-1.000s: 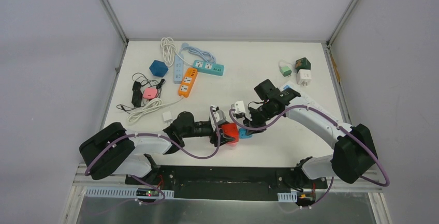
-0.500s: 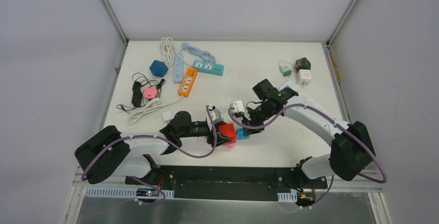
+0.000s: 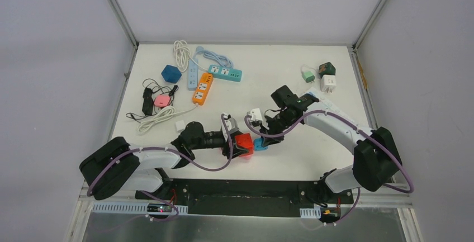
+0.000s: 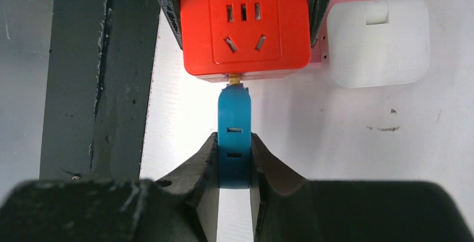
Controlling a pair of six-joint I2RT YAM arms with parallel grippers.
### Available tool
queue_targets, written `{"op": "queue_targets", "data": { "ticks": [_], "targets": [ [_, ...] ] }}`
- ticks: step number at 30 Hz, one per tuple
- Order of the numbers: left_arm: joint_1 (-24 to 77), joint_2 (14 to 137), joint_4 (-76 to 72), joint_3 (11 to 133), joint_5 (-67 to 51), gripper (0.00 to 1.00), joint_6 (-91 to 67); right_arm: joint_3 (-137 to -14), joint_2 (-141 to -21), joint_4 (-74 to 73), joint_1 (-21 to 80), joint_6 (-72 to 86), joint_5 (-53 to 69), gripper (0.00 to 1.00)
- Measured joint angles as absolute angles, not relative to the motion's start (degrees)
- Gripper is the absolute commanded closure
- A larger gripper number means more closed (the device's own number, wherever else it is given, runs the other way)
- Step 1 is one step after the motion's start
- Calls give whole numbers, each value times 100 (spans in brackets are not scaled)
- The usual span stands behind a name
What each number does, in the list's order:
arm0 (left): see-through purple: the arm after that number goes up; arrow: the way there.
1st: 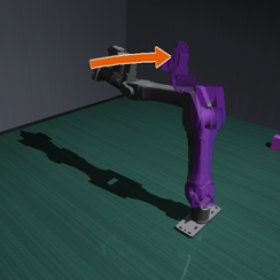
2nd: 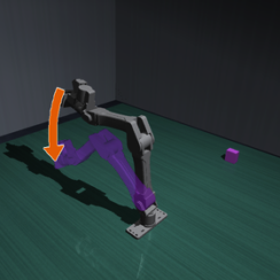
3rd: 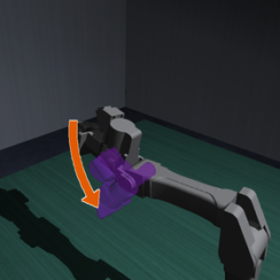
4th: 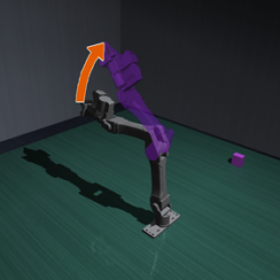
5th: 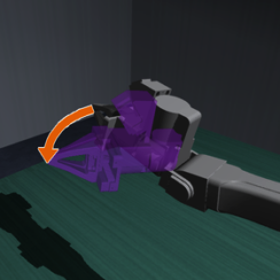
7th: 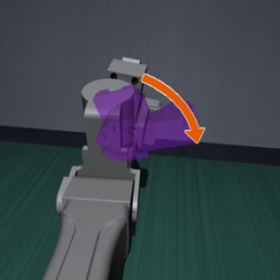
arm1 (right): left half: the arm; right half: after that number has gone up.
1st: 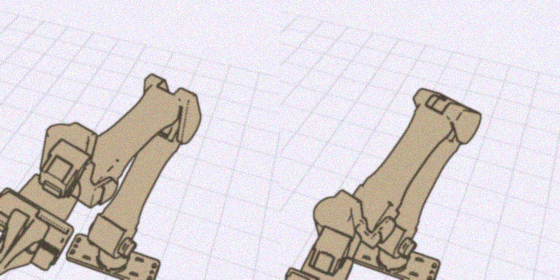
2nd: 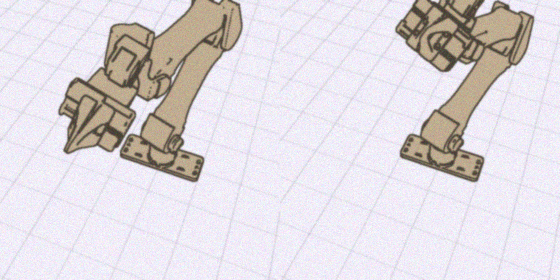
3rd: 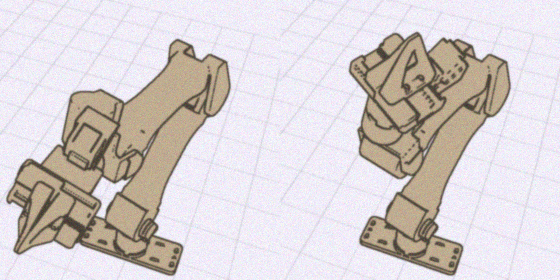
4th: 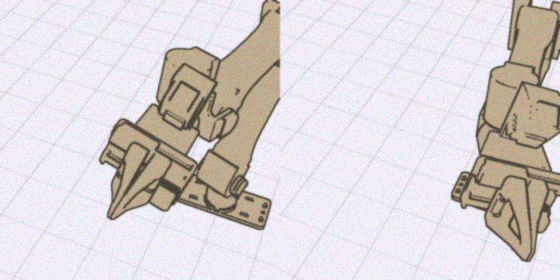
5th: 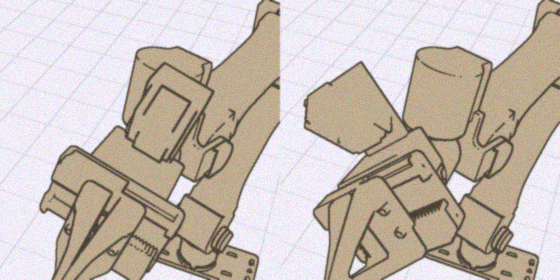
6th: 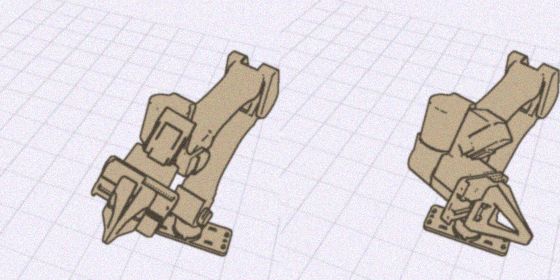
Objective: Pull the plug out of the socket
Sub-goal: Remove the plug from the socket.
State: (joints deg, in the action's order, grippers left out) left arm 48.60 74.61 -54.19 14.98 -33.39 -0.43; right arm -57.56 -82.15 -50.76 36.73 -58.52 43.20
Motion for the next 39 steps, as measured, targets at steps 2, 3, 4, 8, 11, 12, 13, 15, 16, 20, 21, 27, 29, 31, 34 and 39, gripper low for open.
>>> {"op": "queue_targets", "data": {
  "ticks": [2,3,4,8,11,12,13,15,16,20,21,27,29,31,34,39],
  "targets": [
    [4829,7124,-5120,1450,-3339,100,-30,-5756,-8248,-5006,3708,-5843,4423,100],
    [4825,7015,-5017,1439,-3336,100,-21,-5758,-8248,-4967,3734,-5841,4451,100],
    [4825,6899,-4886,1433,-3334,100,-1,-5767,-8248,-4956,3754,-5841,4466,100],
    [4825,6827,-4692,1437,-3336,100,67,-5802,-8248,-5000,3815,-5839,4451,100],
    [4825,7057,-4770,1514,-3352,100,80,-5931,-8248,-5240,3826,-5865,4311,100],
    [4825,7170,-4825,1557,-3358,100,82,-5972,-8248,-5315,3824,-5878,4254,100],
    [4825,7273,-4882,1590,-3367,100,80,-6014,-8248,-5402,3822,-5896,4191,100],
    [4825,7437,-4987,1645,-3400,100,82,-6086,-8248,-5557,3811,-5929,4091,100],
    [4825,7500,-5037,1667,-3420,100,80,-6104,-8248,-5601,3804,-5942,4069,100],
    [4825,7577,-5116,1699,-3474,100,80,-6130,-8248,-5690,3787,-5986,4032,100],
    [4825,7570,-5122,1699,-3476,100,80,-6130,-8248,-5690,3782,-6003,4032,100],
    [4788,7078,-4639,1682,-3503,100,108,-6145,-8464,-5607,3754,-6119,4141,100],
    [4713,6847,-4296,1632,-3457,100,163,-6143,-8569,-5743,3726,-6121,4139,100],
    [4635,6689,-4051,1619,-3411,100,239,-6141,-8624,-5870,3715,-6114,4136,100],
    [4602,6624,-3868,1619,-3330,100,346,-6141,-8595,-5948,3715,-6093,4143,100],
    [4606,6873,-3911,1619,-3350,100,381,-6145,-8458,-5999,3688,-6036,4123,100]
  ]
}}
